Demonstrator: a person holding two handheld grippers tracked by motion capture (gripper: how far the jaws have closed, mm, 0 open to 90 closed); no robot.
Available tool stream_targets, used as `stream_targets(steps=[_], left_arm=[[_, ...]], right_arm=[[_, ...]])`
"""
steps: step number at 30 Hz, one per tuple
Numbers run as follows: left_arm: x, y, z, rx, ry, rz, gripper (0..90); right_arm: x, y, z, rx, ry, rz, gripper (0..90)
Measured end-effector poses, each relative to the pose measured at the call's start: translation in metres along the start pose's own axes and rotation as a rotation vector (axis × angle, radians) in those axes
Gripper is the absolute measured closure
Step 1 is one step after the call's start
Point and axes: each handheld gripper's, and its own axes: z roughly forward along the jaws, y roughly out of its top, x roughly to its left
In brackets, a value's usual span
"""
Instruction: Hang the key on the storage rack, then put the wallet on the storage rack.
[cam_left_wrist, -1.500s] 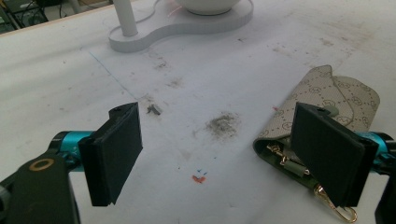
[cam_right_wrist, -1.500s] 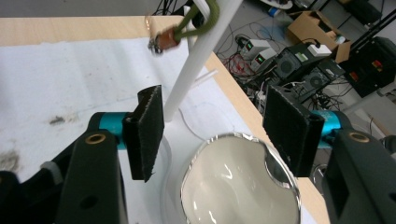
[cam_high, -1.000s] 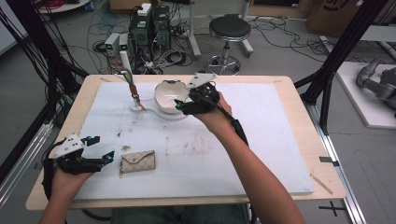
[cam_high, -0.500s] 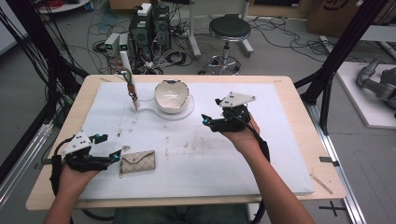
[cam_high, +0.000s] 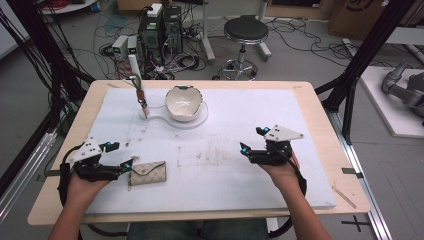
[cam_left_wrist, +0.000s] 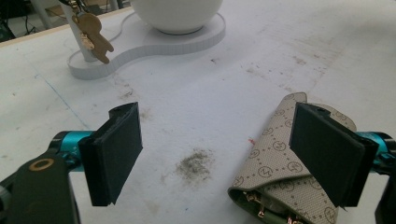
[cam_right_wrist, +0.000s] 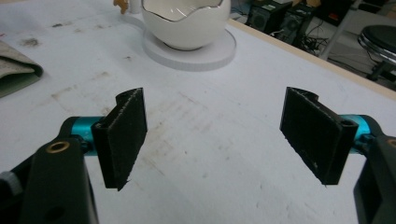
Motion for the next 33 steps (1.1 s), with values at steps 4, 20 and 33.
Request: stream_targets(steps=[4,20,33], left_arm=[[0.001,0.001,0.002,-0.001,-0.006,-0.001,17.0],[0.001,0.004,0.006,-0.001,-0.019,0.004,17.0],[0.005,0.002,0.004,0.015,-0.043,0.004,17.0]], right_arm=[[-0.006,-0.013,-0.003,0.009,-0.01,0.029,20.9],[-0.027,-0.041,-0.014,0.018,-0.067,0.097,20.2],[-0.03,-0.046,-0.02,0.013,-0.07,0.1,20.2]])
